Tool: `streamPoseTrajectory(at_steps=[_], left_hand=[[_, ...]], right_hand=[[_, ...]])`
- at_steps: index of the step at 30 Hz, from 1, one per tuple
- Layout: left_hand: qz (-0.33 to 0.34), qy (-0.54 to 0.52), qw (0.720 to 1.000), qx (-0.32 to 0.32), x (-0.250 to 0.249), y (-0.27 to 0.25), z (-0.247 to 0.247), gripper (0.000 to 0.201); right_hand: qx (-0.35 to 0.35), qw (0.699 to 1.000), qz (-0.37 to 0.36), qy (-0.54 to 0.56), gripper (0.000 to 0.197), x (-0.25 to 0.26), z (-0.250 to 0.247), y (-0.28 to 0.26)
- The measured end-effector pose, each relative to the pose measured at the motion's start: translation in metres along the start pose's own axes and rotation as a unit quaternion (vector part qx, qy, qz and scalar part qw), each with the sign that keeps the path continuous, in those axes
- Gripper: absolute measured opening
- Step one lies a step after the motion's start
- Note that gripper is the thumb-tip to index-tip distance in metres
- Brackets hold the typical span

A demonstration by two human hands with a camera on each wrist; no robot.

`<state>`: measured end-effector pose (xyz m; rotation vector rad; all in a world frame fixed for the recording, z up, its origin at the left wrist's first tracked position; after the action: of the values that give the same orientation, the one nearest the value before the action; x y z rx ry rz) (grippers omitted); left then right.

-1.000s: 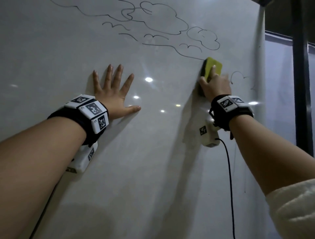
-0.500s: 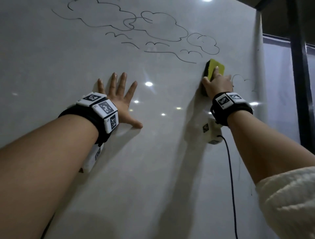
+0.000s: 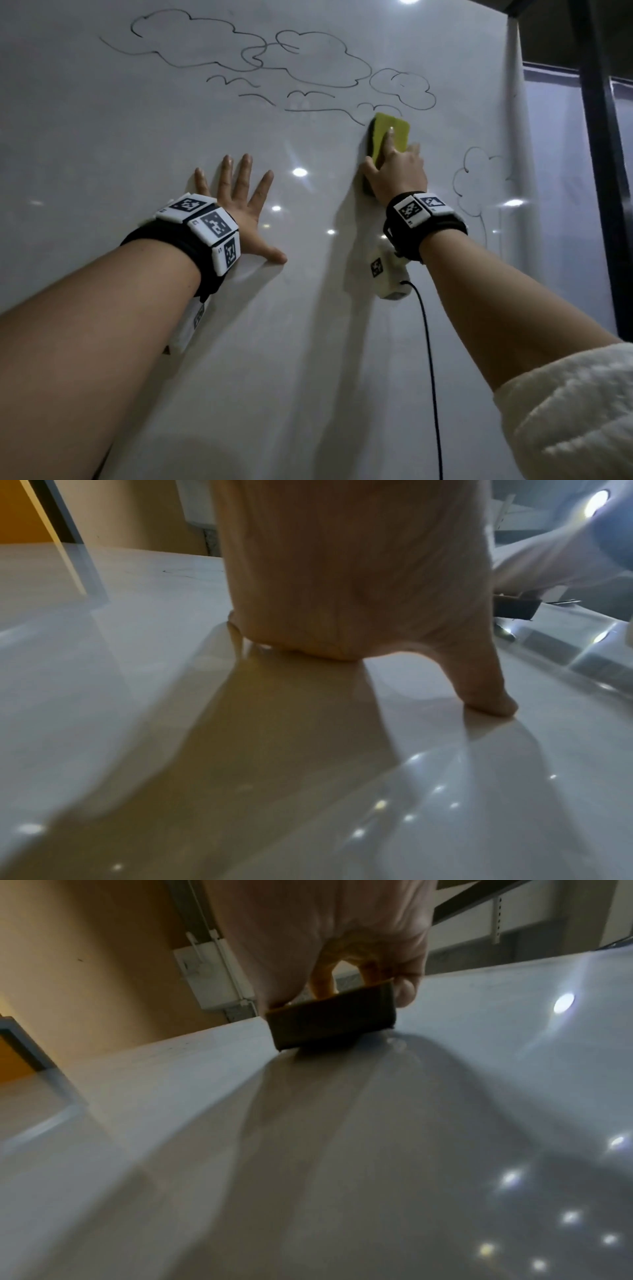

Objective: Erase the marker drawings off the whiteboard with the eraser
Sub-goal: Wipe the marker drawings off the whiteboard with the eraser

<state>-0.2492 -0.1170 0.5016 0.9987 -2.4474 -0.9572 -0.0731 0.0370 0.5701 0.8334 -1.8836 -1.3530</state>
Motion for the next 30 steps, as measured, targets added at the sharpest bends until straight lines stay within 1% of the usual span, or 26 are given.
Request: streamPoseTrajectory(at_steps=[2, 3, 6, 7, 10, 12, 16, 20, 22, 24, 26, 27, 30], left_hand=[[-0.001, 0.002, 1.000, 0.003, 0.000, -0.001, 0.000, 0.131], [-0.002, 0.003, 1.000, 0.005, 0.000, -0.001, 0.000, 0.130], [-0.002, 0.006, 1.000, 0.006, 0.000, -0.001, 0.000, 0.130], [-0.002, 0.007, 1.000, 0.006, 0.000, -0.001, 0.000, 0.130], [-0.003, 0.006, 1.000, 0.004, 0.000, 0.000, 0.000, 0.130], [-0.004, 0.004, 1.000, 0.003, -0.001, 0.000, 0.000, 0.130], [-0.003, 0.005, 1.000, 0.003, -0.002, 0.000, 0.000, 0.131], [-0.002, 0.005, 1.000, 0.008, 0.000, 0.000, -0.001, 0.130], [-0.001, 0.003, 1.000, 0.004, -0.001, 0.000, -0.001, 0.131], [-0.003, 0.003, 1.000, 0.000, -0.001, 0.000, 0.000, 0.131], [-0.005, 0.004, 1.000, -0.001, -0.001, -0.001, 0.000, 0.131], [-0.006, 0.004, 1.000, 0.000, -0.001, -0.001, 0.000, 0.131], [-0.005, 0.009, 1.000, 0.003, -0.001, -0.001, 0.000, 0.131]], right_hand=[[0.013, 0.999, -0.038, -0.032, 0.066, -0.010, -0.003, -0.002], [0.014, 0.999, -0.027, -0.040, 0.066, -0.021, -0.006, -0.002], [0.002, 0.997, 0.070, -0.017, 0.066, -0.053, -0.015, -0.004], [0.000, 0.996, 0.092, -0.005, 0.065, -0.056, -0.016, -0.005], [0.002, 0.994, 0.107, 0.028, 0.066, -0.044, -0.014, -0.006], [0.003, 0.995, 0.089, 0.039, 0.068, -0.024, -0.010, -0.005], [0.007, 0.999, 0.021, 0.047, 0.069, 0.020, 0.003, -0.004], [0.016, 0.999, -0.021, 0.035, 0.070, 0.038, 0.005, 0.000], [0.018, 0.999, -0.023, 0.027, 0.068, 0.035, 0.003, 0.003], [0.013, 0.999, -0.002, 0.037, 0.068, 0.034, 0.000, 0.005], [0.013, 0.998, 0.005, 0.054, 0.068, 0.043, 0.000, 0.005], [0.018, 0.998, -0.011, 0.051, 0.069, 0.051, 0.001, 0.005], [0.041, 0.995, -0.091, 0.005, 0.069, 0.066, 0.005, 0.004]])
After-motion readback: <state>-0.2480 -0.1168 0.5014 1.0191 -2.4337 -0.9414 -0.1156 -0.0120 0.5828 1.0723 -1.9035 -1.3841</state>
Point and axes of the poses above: each hand's wrist, its own y-axis towards the middle knuckle, its own z-axis out of the palm, x = y × z, the point moved 3 cm from there along y, towards the middle knuckle, and after that the axes turned 9 degrees about -z, right-handed, at the moved point
